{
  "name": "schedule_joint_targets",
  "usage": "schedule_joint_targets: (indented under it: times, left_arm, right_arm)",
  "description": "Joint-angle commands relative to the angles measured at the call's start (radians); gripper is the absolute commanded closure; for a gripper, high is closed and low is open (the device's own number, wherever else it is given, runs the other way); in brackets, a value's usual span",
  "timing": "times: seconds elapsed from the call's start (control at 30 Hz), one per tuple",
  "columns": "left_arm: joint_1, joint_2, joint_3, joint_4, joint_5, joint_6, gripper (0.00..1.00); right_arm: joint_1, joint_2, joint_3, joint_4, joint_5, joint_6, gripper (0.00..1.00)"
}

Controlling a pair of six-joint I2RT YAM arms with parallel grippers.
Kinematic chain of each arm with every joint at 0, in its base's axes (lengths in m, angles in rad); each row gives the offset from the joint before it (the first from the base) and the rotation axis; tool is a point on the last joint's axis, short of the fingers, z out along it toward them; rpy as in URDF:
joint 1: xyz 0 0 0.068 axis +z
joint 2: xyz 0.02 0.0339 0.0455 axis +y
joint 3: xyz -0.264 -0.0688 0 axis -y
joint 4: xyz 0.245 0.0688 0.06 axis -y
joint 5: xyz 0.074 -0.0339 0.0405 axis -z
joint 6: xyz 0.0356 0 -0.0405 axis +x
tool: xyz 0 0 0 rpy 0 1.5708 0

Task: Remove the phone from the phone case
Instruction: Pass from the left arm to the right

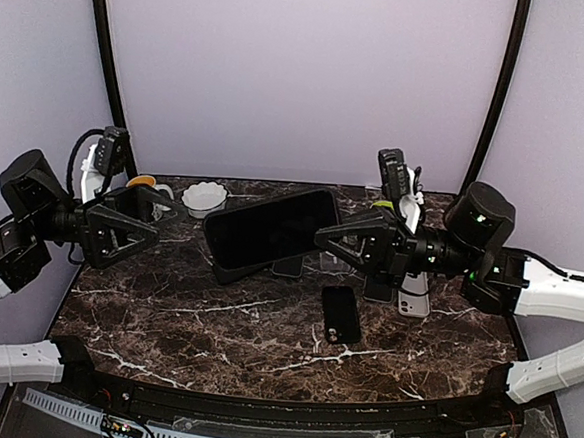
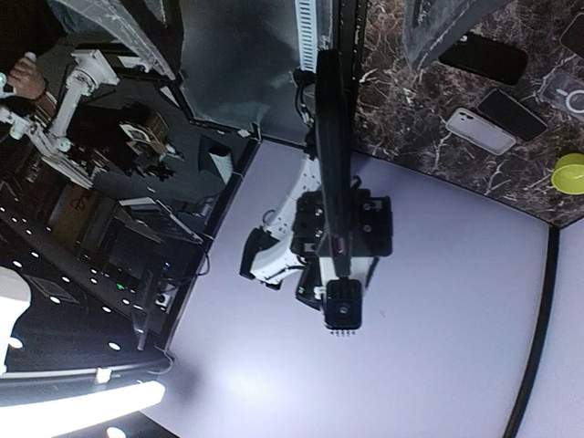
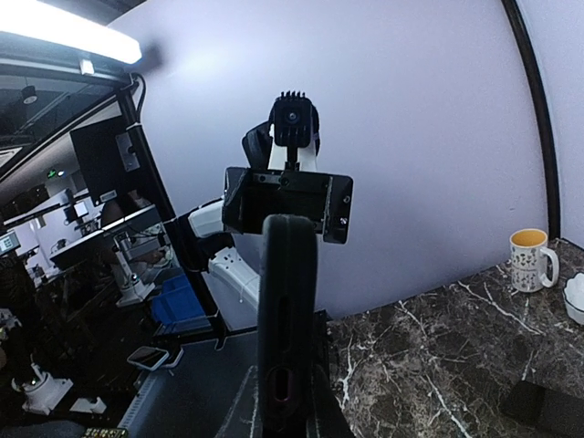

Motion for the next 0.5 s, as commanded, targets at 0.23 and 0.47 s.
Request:
schedule_joint_targets:
  times: [0.23, 0.47]
  left_arm:
    - [0.000, 0.043, -0.025, 0.093, 0.264, 0.075, 0.22]
    - [0.000, 0.042, -0.091, 0.097, 0.253, 0.311, 0.23]
  right_arm:
    - [-0.023, 0.043, 0.118, -0.090, -0.231, -0.128, 1.00]
    - [-0.024, 0.038, 0.034, -0.070, -0.209, -0.338, 1.00]
